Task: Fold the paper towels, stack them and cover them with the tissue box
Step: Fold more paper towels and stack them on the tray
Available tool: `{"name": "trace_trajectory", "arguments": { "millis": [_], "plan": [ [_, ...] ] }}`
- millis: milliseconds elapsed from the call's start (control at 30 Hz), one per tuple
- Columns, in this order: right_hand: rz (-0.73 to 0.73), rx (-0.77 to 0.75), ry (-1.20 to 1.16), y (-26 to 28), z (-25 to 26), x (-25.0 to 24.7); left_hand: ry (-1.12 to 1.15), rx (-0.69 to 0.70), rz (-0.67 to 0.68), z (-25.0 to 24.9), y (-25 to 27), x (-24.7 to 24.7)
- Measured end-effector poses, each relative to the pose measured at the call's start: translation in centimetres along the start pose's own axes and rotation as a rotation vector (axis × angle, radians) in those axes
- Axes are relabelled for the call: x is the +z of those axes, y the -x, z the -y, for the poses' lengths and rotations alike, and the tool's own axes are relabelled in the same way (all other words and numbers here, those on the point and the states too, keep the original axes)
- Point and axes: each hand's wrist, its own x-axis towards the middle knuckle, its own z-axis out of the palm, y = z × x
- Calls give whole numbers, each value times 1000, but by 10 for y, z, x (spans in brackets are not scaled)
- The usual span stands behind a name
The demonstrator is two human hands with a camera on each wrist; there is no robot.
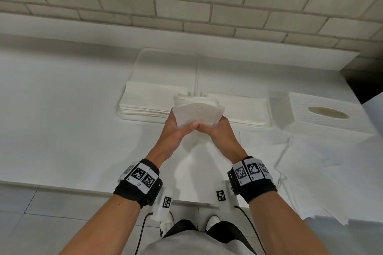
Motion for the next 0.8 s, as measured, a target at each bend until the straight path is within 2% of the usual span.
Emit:
{"name": "trace_trajectory", "arguments": {
  "millis": [500, 633, 800],
  "plan": [
    [11, 3, -32, -9, 9, -8, -125, 9, 60, -12, -11, -11],
    [17, -5, -63, -10, 15, -6, -159, 52, 72, -14, -11, -6],
    [19, 19, 19, -7, 21, -9, -235, 35, 90, -20, -11, -9]
  ]
}}
